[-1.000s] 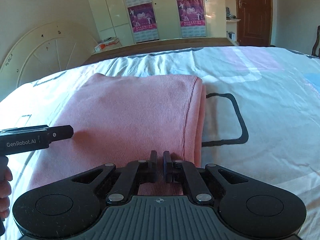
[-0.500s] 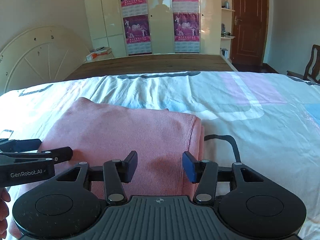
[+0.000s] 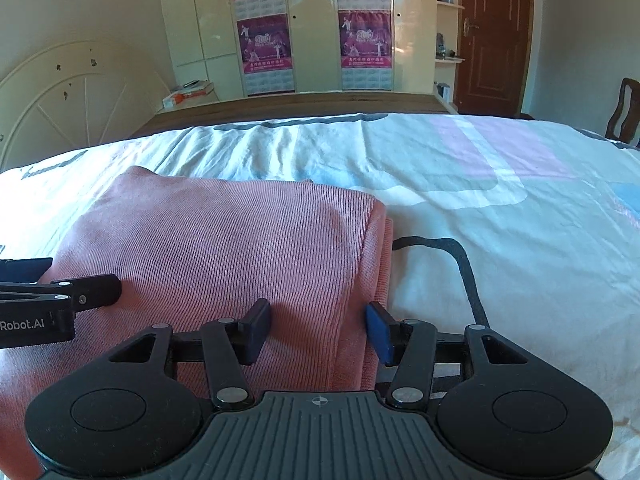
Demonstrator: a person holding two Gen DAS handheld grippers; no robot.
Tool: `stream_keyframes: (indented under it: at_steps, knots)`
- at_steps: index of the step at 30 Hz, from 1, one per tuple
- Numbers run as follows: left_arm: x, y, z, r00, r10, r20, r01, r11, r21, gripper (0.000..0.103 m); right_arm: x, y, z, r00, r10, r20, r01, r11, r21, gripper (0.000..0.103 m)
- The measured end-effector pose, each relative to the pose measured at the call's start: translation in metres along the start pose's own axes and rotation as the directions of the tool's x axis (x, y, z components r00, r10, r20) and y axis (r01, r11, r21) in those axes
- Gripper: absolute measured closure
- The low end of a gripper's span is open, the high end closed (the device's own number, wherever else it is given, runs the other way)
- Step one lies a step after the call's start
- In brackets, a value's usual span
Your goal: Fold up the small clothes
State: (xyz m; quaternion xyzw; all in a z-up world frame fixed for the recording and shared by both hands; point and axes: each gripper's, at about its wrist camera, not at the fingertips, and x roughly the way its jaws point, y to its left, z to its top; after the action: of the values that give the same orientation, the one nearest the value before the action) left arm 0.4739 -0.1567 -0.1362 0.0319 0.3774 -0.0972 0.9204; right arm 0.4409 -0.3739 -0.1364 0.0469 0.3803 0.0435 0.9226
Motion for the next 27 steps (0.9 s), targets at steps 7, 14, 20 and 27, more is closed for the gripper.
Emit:
stream_keyframes:
  at_steps: [7, 14, 20, 27]
  knots:
    - [-0.012, 0.007, 0.008, 1.000, 0.004, 0.009, -0.003, 1.000, -0.018, 0.019, -0.004, -0.004, 0.005, 1.000, 0.017, -0.010, -0.017, 0.999, 0.032, 0.050]
    - [-0.001, 0.011, 0.024, 1.000, -0.008, 0.021, 0.009, 1.000, -0.027, 0.029, -0.008, 0.003, 0.023, 0.999, 0.024, 0.031, -0.024, 1.000, 0.003, 0.051]
    - [0.014, 0.006, 0.030, 1.000, 0.002, 0.013, -0.002, 1.000, -0.015, 0.024, 0.006, 0.003, 0.038, 0.999, -0.004, 0.036, 0.003, 1.000, 0.010, 0.051]
    - [0.008, 0.006, 0.028, 1.000, 0.000, 0.026, 0.000, 1.000, -0.005, 0.023, 0.012, -0.012, 0.029, 1.000, -0.028, -0.010, 0.029, 0.999, 0.026, 0.050]
